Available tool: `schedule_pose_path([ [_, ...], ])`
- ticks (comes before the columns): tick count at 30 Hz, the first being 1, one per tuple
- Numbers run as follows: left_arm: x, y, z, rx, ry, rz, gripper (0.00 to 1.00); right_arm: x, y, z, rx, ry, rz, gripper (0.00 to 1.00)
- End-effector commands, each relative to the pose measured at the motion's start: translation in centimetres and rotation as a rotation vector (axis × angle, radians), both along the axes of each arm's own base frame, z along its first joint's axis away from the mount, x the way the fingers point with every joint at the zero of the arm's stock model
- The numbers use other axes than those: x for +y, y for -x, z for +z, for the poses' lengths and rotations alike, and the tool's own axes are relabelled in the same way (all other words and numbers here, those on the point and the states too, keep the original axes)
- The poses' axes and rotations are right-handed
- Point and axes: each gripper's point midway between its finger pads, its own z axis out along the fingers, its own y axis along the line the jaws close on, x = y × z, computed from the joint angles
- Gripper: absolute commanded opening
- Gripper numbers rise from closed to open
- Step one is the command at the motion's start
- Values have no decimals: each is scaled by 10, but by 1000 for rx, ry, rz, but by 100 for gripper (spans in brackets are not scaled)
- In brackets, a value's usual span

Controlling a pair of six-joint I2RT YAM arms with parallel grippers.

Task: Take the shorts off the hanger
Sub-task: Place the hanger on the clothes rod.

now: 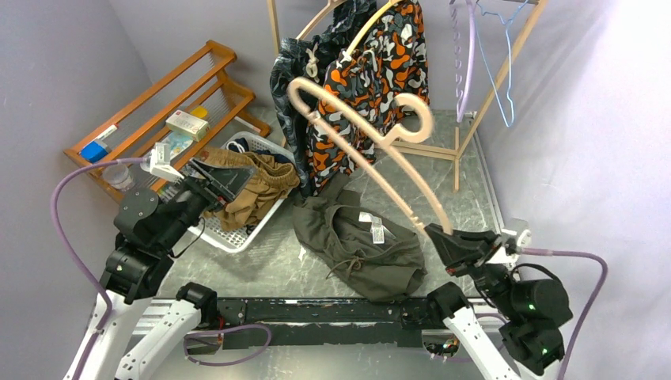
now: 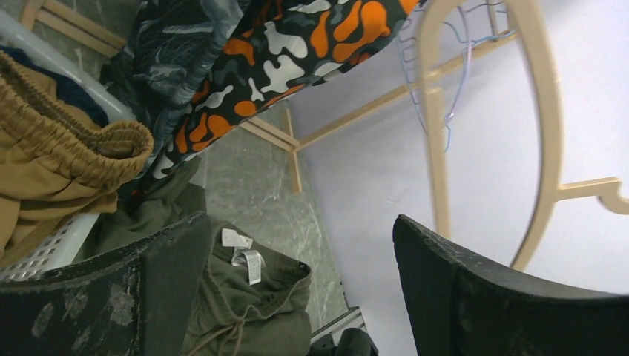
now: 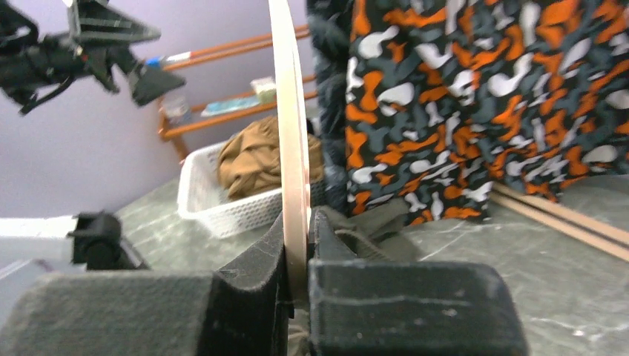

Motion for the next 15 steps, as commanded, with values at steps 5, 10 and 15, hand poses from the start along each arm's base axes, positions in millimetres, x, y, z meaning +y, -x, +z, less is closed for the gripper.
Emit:
schedule_pose_path([
  [5, -1, -11, -22, 69, -30, 16, 95, -59, -11, 42, -128, -102, -324, 0],
  [10, -5, -16, -29, 97, -43, -1, 96, -88, -17, 55, -158, -152, -482, 0],
  [15, -11, -19, -35, 121, -41, -22, 96, -110, -25, 54, -151, -163, -622, 0],
])
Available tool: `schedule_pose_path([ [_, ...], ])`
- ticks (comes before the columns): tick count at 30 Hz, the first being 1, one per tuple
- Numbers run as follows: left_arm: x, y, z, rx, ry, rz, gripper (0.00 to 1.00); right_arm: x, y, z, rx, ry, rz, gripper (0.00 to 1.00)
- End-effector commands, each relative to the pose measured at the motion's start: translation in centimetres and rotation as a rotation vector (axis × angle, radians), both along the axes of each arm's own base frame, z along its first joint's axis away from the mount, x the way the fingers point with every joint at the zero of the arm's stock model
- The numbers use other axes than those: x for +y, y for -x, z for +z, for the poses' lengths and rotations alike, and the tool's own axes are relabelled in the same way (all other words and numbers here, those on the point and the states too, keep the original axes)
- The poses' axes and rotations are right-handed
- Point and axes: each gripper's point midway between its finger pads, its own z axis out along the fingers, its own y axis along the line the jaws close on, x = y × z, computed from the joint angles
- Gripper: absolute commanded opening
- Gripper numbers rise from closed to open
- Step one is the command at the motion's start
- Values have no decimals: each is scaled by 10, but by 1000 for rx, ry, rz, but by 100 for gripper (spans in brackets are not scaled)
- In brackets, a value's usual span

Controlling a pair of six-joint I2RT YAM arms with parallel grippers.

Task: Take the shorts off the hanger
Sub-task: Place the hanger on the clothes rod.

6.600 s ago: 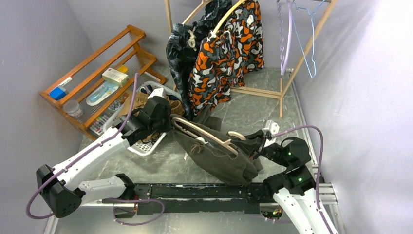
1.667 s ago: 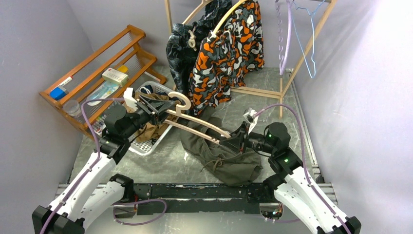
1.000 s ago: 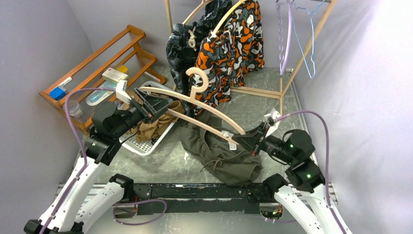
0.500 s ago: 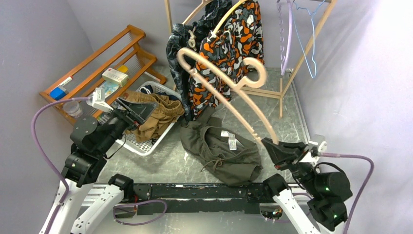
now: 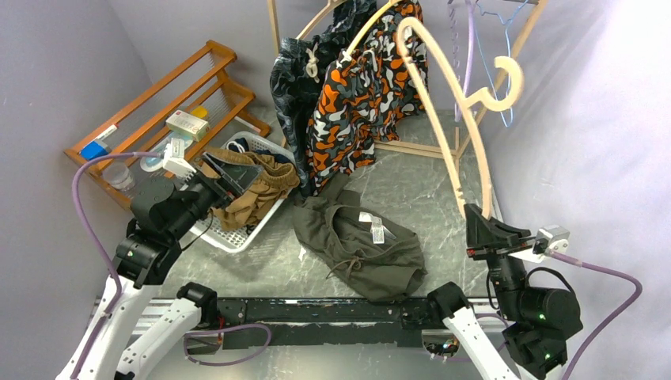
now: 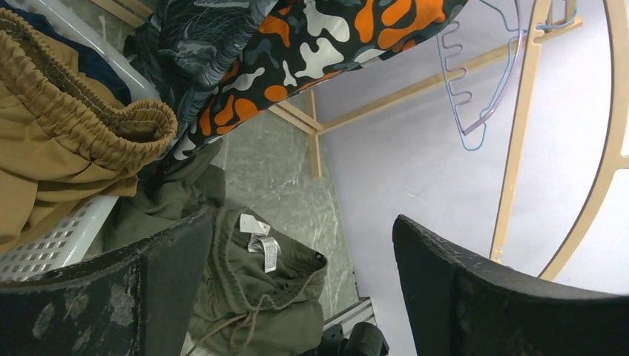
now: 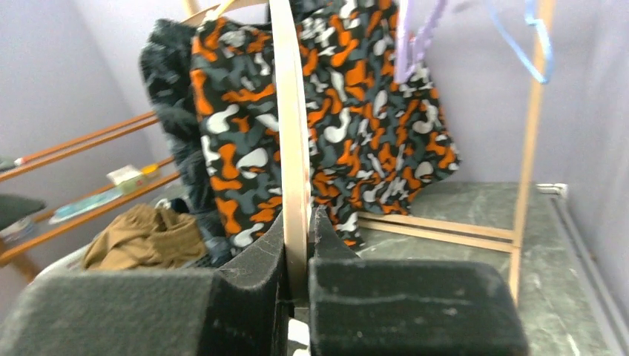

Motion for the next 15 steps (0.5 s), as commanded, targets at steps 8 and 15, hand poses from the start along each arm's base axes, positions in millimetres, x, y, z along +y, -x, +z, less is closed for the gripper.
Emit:
schedule_pose_path([
  [8, -10, -6, -20, 65, 8, -40, 95, -42, -17, 12, 28, -24, -266, 0],
  [15, -14, -9, -24, 85, 0, -57, 95, -32, -44, 6, 135, 17, -286, 0],
])
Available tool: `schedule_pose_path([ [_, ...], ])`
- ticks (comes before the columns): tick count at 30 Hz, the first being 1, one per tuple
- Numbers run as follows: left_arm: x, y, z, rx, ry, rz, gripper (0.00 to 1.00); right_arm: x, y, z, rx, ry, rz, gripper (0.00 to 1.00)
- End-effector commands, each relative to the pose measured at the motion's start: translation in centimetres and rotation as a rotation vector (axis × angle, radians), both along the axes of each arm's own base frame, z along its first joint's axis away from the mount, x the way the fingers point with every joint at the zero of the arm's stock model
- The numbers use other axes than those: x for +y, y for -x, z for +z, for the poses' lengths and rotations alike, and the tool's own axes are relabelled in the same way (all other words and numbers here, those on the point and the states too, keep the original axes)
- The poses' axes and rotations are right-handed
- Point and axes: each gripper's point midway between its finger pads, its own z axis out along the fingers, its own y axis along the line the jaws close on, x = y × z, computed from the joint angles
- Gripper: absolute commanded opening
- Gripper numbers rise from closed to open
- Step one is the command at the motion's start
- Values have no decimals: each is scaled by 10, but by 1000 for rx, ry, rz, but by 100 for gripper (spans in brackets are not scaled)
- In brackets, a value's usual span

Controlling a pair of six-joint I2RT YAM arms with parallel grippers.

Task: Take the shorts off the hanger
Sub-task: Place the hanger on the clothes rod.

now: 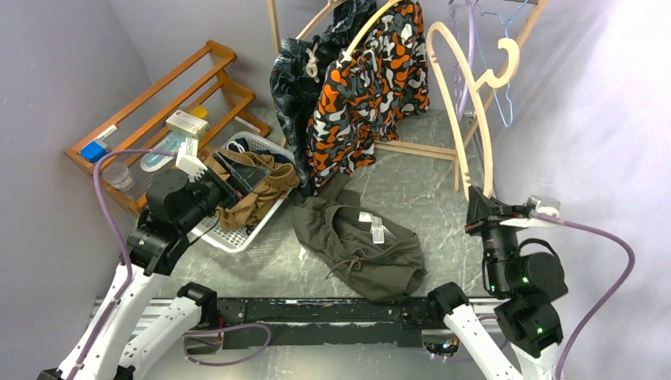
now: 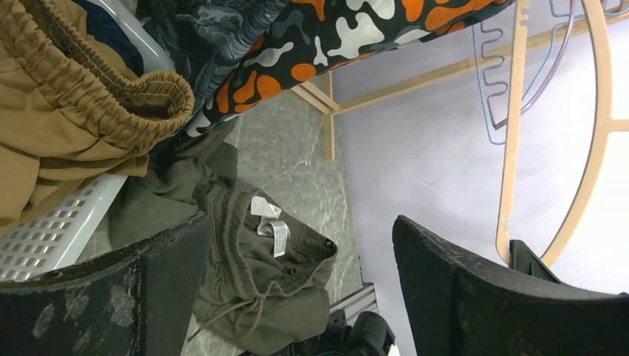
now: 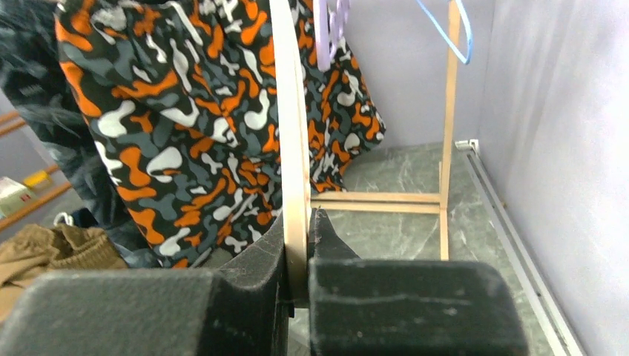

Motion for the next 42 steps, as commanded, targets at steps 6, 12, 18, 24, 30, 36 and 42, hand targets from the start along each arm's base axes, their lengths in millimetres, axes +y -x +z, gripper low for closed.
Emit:
schedule_pose_path([
  [6, -6, 1, 0, 1, 14, -34, 95, -4, -28, 6, 107, -15, -92, 0],
  [12, -6, 1, -5, 14, 16, -33, 95, -1, -46, 16, 181, -67, -113, 0],
  [18, -8, 0, -11, 31, 22, -40, 95, 2, -63, 22, 240, -93, -137, 0],
  [24, -12, 0, -15, 46, 23, -59, 95, 7, -78, 26, 298, -112, -147, 0],
  [30, -12, -1, -18, 50, 22, -62, 95, 13, -94, 26, 327, -85, -144, 0],
  [36, -11, -1, -21, 57, 18, -56, 95, 10, -101, 35, 314, -19, -158, 0],
  [42, -16, -4, -24, 64, 25, -76, 95, 15, -110, 51, 286, -1, -139, 0],
])
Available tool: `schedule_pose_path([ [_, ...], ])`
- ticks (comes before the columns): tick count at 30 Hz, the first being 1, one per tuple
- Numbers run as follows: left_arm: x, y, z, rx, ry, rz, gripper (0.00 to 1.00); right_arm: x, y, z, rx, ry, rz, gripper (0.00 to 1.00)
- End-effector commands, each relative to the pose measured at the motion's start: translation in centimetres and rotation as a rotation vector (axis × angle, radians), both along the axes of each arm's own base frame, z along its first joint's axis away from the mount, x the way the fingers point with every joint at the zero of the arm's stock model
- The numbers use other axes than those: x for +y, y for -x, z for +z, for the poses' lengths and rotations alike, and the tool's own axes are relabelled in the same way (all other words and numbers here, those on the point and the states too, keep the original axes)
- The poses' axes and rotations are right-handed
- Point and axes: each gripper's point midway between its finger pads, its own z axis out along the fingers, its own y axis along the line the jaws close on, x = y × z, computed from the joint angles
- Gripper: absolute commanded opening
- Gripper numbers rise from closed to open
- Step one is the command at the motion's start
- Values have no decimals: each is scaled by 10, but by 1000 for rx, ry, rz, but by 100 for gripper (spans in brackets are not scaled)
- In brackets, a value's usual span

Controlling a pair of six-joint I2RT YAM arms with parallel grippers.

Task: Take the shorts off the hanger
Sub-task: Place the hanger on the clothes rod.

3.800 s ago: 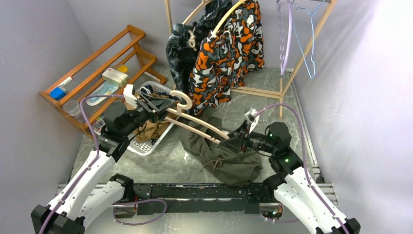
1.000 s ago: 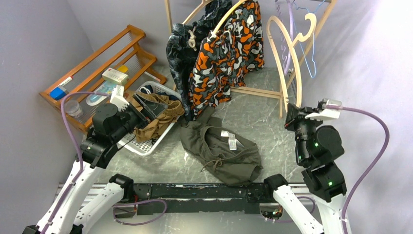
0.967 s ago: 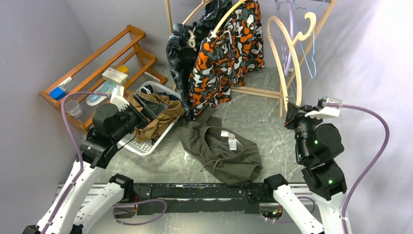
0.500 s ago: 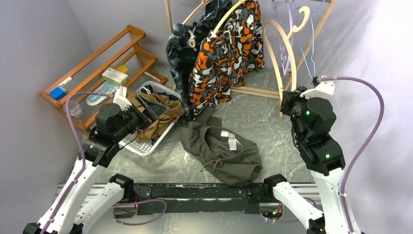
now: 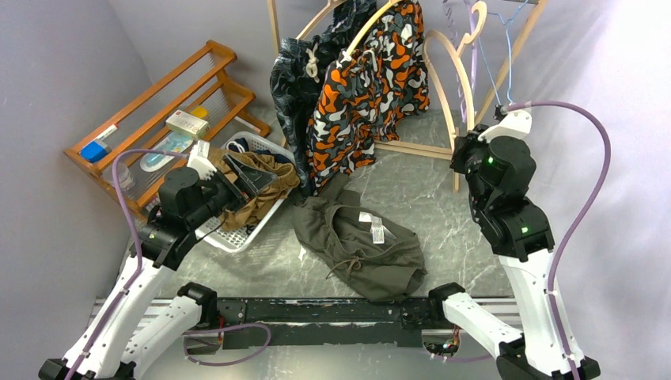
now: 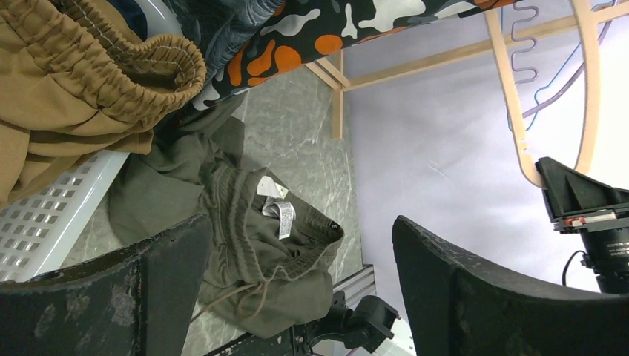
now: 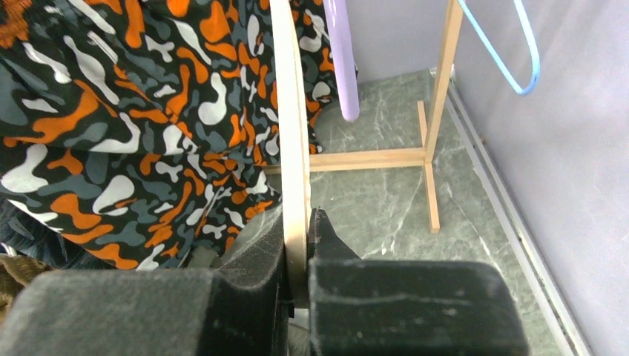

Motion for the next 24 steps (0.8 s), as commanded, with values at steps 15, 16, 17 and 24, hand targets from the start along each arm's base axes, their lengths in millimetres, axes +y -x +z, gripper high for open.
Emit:
schedule_pose_path([
  [15, -1, 2, 7, -22, 15, -15, 95, 12, -58, 51, 14, 56, -11, 0],
  [16, -1, 2, 7, -25, 16, -14, 95, 14, -60, 53, 16, 53, -9, 0],
  [17, -1, 2, 8, -26, 18, -14, 95, 14, -61, 55, 15, 52, -6, 0],
  [24, -4, 1, 4, -15, 20, -28, 95, 9, -68, 59, 28, 66, -50, 0],
])
